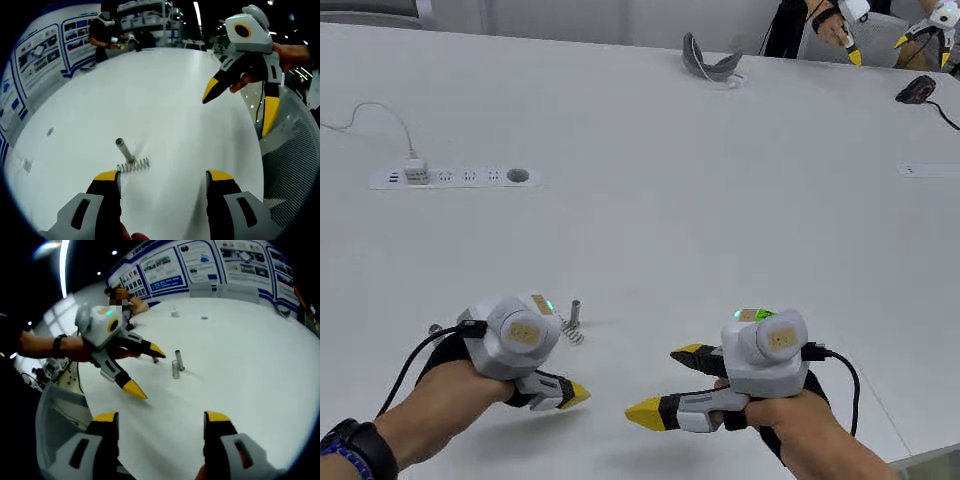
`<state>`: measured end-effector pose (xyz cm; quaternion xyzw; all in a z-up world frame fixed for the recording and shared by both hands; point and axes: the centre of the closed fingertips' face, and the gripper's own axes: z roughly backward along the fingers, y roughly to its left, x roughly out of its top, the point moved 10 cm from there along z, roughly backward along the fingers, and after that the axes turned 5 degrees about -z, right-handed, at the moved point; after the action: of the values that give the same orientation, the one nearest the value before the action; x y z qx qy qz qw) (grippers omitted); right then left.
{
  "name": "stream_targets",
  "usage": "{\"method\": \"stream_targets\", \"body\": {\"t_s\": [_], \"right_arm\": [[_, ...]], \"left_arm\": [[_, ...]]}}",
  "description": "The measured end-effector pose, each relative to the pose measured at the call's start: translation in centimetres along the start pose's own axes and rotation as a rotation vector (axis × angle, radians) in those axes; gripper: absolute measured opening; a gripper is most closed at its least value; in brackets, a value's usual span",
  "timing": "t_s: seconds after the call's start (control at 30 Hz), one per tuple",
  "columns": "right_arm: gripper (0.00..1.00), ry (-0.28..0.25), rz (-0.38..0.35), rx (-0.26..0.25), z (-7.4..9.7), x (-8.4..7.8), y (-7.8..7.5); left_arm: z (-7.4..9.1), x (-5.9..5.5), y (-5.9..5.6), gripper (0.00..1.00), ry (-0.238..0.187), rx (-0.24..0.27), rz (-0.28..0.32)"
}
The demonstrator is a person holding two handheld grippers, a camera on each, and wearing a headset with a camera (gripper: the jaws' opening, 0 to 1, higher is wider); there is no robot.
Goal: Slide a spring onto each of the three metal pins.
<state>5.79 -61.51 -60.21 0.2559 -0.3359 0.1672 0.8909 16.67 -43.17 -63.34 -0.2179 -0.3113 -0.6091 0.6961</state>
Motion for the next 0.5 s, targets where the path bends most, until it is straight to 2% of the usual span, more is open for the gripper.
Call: {"method": "stream_targets", "body": {"t_s": [0.27,0.5], "right_arm": [[0.70,0.003,-0.012,0.008,-0.2,-0.2,-0.1],[0.70,0.000,-0.020,0.007,-0.1,-0.1,-0.5]], "left_arm": [[-1.3,0.7,0.6,0.72,-0.011,0.006,0.009],[-2.1,0.5,0.9,0.72,-0.008,-0.004,0.030]]}}
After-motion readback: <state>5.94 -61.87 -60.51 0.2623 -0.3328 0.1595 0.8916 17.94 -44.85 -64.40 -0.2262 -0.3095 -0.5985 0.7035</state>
